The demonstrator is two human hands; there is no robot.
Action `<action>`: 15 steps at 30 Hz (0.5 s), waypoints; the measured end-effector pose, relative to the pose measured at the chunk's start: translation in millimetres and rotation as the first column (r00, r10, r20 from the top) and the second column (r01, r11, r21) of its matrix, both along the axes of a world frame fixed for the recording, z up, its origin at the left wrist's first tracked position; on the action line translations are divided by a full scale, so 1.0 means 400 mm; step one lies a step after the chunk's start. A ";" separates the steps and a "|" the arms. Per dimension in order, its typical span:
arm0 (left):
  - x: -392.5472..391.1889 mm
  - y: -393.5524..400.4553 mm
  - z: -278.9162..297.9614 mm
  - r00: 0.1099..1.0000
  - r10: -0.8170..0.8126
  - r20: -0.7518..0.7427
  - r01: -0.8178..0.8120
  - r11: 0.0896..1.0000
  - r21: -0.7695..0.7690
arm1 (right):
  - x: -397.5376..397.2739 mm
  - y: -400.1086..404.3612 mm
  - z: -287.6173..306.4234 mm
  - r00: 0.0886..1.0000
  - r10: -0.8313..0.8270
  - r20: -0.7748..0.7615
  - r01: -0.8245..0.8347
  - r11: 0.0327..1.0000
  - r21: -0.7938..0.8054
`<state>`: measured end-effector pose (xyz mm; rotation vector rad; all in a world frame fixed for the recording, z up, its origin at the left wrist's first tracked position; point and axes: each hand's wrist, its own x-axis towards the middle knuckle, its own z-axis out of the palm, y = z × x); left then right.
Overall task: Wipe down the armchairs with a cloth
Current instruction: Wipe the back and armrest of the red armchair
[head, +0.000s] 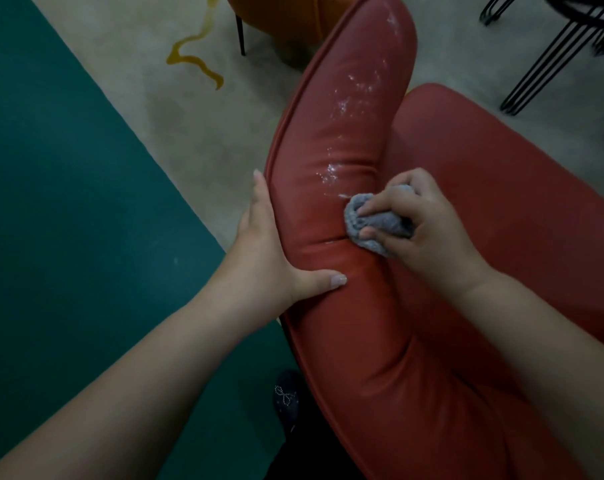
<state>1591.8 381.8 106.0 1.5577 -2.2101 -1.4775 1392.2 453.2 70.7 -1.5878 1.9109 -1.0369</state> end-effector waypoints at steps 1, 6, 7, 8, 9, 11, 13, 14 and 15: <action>0.001 -0.001 -0.002 1.000 -0.001 0.001 0.001 1.000 0.005 | -0.009 -0.005 0.008 1.000 0.004 0.012 -0.004 1.000 -0.008; 0.001 -0.004 -0.005 1.000 0.005 0.009 -0.005 1.000 0.011 | 0.054 -0.069 0.058 0.960 0.280 -0.031 -0.281 0.958 -0.059; 0.002 -0.003 -0.005 1.000 0.013 0.006 -0.013 1.000 0.020 | 0.065 -0.072 0.058 0.945 0.324 -0.052 -0.326 0.945 -0.029; 0.002 -0.002 -0.004 1.000 0.018 0.003 -0.018 1.000 0.023 | 0.065 -0.072 0.055 0.936 0.345 -0.066 -0.346 0.938 -0.006; 0.002 -0.002 -0.004 1.000 0.022 0.000 -0.022 1.000 0.020 | 0.056 -0.069 0.051 0.932 0.355 -0.081 -0.356 0.935 0.002; 0.002 -0.001 -0.004 0.999 0.031 -0.011 -0.031 0.999 0.017 | 0.030 -0.064 0.044 0.922 0.368 -0.120 -0.370 0.929 0.009; 0.002 0.000 -0.004 0.999 0.035 -0.022 -0.034 0.999 0.018 | 0.012 -0.062 0.038 0.915 0.375 -0.150 -0.375 0.927 0.027; 0.003 0.001 -0.003 0.999 0.034 -0.028 -0.034 0.999 0.015 | 0.007 -0.063 0.035 0.914 0.373 -0.157 -0.373 0.927 0.032; 0.003 0.001 -0.003 0.999 0.034 -0.031 -0.033 0.999 0.013 | 0.005 -0.063 0.032 0.915 0.371 -0.157 -0.370 0.928 0.037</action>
